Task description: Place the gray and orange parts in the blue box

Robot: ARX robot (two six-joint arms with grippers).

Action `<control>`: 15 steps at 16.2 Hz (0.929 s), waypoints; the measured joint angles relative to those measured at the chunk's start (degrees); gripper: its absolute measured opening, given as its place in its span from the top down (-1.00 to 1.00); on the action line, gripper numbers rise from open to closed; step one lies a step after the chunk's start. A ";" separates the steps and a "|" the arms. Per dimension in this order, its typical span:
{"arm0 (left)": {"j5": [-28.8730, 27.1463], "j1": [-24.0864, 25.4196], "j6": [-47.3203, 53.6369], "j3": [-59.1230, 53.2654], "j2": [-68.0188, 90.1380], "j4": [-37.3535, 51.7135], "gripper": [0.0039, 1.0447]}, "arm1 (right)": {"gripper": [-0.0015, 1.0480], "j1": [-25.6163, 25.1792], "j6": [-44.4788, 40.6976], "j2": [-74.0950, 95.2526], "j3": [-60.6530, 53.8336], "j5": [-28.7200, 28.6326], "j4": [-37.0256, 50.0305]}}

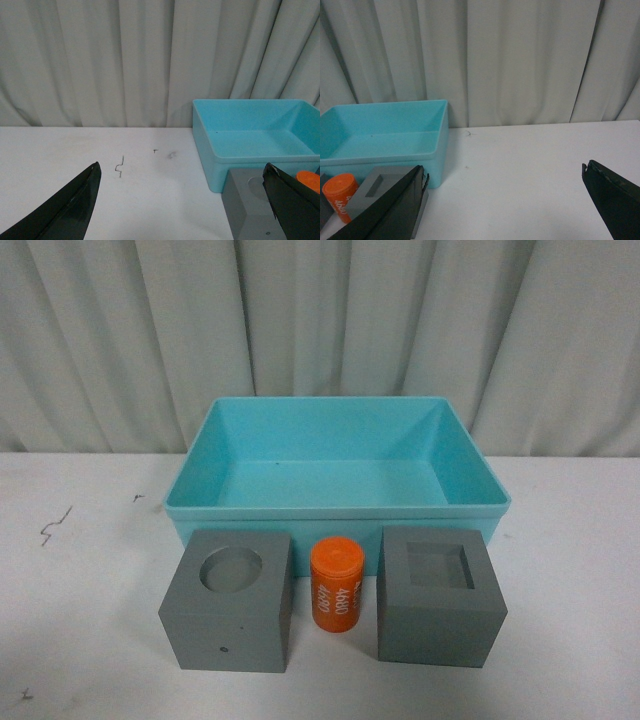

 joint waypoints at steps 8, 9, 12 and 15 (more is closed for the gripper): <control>0.00 0.00 0.00 0.00 0.00 0.00 -0.88 | -0.87 0.00 0.00 0.00 0.00 0.00 0.00; 0.00 0.00 0.00 0.00 0.00 0.00 -0.88 | -0.87 0.00 0.00 0.00 0.00 0.00 0.00; 0.00 0.00 0.00 0.00 0.00 0.00 -0.88 | -0.87 0.00 0.00 0.00 0.00 0.00 0.00; 0.00 0.00 0.00 0.00 0.00 0.00 -0.88 | -0.87 0.00 0.00 0.00 0.00 0.00 0.00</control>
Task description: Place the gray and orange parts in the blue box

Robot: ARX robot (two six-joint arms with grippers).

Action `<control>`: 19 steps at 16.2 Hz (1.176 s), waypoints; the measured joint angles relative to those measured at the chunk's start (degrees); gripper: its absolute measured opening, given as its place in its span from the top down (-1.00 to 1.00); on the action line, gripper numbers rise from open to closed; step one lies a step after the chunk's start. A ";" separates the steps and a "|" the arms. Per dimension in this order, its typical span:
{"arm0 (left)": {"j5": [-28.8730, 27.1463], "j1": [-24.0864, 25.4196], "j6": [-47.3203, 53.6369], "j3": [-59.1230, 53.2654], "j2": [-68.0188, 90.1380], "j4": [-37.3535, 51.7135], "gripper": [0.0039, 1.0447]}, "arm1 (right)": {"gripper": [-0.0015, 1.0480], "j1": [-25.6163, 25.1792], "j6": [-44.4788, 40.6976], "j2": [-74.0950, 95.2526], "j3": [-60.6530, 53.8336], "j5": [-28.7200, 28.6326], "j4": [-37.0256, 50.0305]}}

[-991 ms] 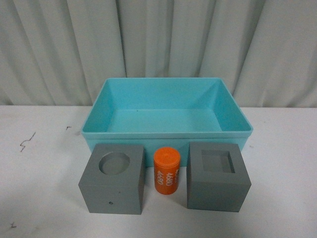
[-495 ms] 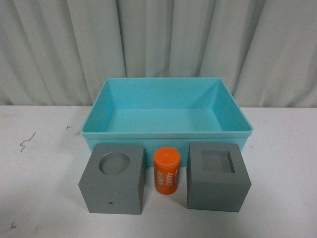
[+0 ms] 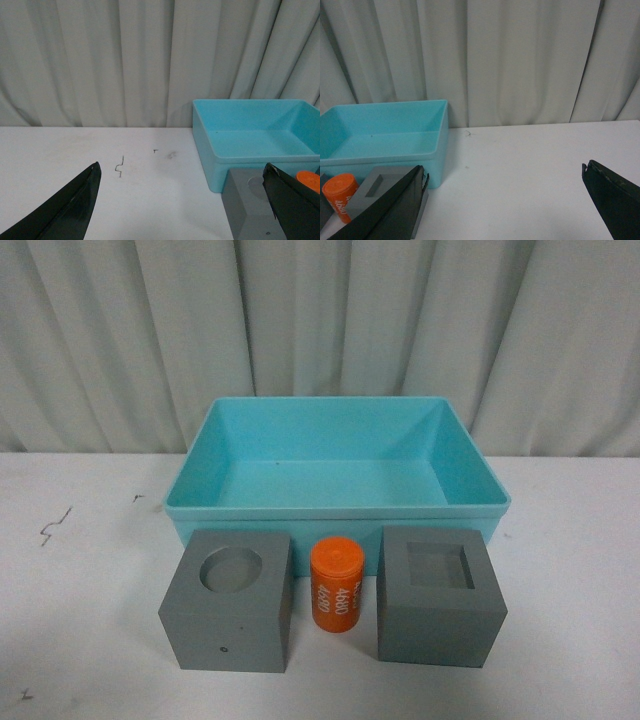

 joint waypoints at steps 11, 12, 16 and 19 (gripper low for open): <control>0.00 0.00 0.00 0.00 0.00 0.00 -0.88 | -0.87 0.00 -0.02 0.00 0.00 0.00 0.00; 0.00 0.00 0.00 0.00 0.00 0.00 -0.88 | -0.87 0.00 -0.02 0.00 0.00 0.00 0.00; 0.00 0.00 0.00 0.00 0.00 0.00 -0.88 | -0.87 0.00 -0.02 0.00 0.00 0.00 0.00; 0.00 0.00 0.00 0.00 0.00 0.00 -0.88 | -0.87 0.00 -0.02 0.00 0.00 0.00 0.00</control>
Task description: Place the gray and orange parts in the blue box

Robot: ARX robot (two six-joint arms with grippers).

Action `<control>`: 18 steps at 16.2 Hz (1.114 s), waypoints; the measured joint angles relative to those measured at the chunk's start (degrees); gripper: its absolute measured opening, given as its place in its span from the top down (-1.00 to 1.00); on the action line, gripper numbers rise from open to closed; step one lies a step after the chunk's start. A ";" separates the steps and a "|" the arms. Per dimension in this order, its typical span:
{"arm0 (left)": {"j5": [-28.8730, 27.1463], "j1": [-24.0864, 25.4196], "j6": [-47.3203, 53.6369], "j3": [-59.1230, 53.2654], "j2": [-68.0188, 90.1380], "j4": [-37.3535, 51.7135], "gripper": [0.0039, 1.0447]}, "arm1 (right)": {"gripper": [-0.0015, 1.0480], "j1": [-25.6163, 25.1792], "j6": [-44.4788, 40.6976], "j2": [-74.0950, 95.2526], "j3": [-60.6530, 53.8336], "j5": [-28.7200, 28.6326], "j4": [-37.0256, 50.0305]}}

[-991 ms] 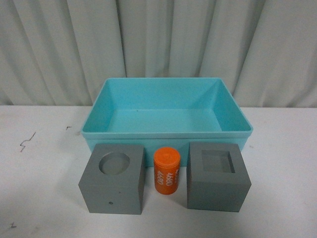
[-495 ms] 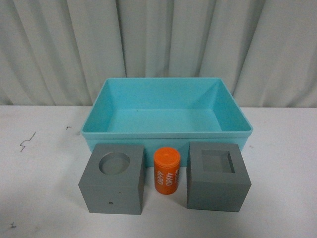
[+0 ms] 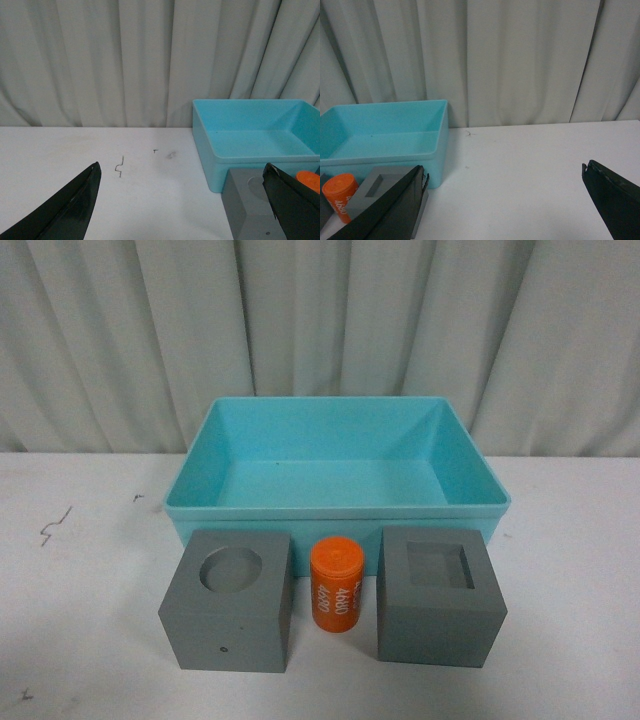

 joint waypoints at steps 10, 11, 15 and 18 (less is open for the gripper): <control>0.00 0.00 0.00 0.00 0.00 0.00 -0.88 | -0.87 0.00 0.00 0.00 0.00 0.00 0.00; 0.00 0.00 0.00 0.00 0.00 0.00 -0.88 | -0.87 0.00 0.00 0.00 0.00 0.00 0.00; 0.00 0.00 0.00 0.00 -0.02 0.00 -0.88 | -0.87 0.00 0.02 0.00 0.00 0.00 0.00; 0.00 0.00 0.00 0.00 0.00 0.00 -0.88 | -0.87 0.94 7.08 11.17 4.74 -0.04 0.31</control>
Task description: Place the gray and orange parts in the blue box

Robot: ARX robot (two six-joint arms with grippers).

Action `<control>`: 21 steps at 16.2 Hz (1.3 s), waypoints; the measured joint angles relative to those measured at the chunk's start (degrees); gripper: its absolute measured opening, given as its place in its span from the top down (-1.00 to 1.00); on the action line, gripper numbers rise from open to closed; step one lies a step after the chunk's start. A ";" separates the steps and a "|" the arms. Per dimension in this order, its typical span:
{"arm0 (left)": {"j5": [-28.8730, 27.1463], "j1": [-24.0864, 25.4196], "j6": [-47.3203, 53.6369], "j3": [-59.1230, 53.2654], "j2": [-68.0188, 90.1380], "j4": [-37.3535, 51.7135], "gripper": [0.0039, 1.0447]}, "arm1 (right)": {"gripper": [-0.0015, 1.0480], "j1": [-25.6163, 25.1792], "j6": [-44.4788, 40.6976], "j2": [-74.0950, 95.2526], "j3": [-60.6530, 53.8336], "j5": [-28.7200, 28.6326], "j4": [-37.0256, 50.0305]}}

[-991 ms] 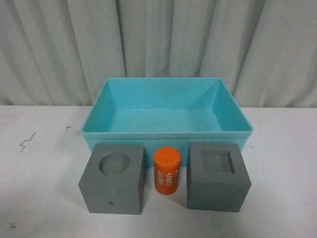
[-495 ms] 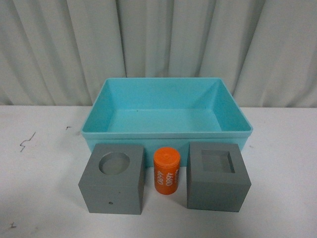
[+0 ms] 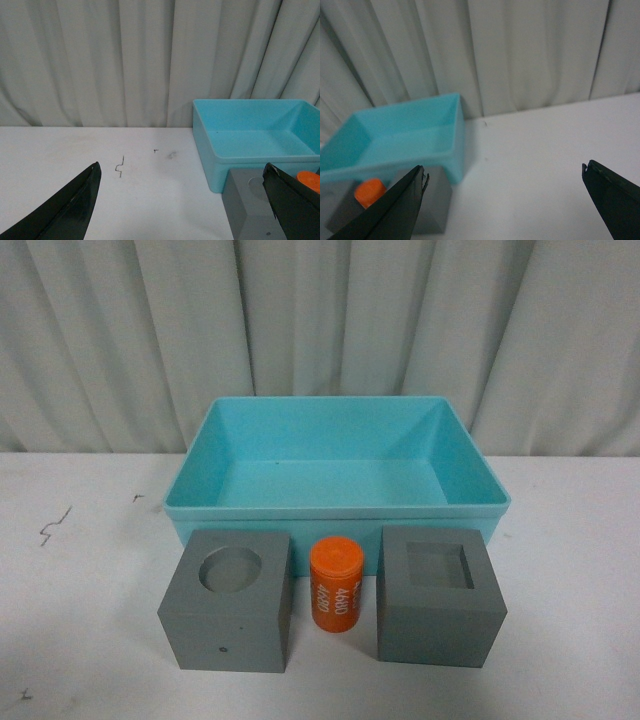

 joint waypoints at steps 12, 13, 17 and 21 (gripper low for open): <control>0.00 0.00 0.00 0.00 0.00 0.02 -0.88 | -0.87 13.86 14.86 81.02 46.40 -7.65 0.39; 0.00 0.00 0.00 0.00 0.00 0.02 -0.88 | -0.87 15.21 14.91 83.84 46.75 -7.85 -1.03; 0.00 0.00 0.00 0.00 0.00 0.00 -0.88 | -0.87 15.96 16.94 89.53 47.39 -8.17 -2.03; 0.00 0.00 0.00 0.00 0.00 0.02 -0.88 | -0.87 15.47 18.23 92.24 47.65 -8.63 -1.27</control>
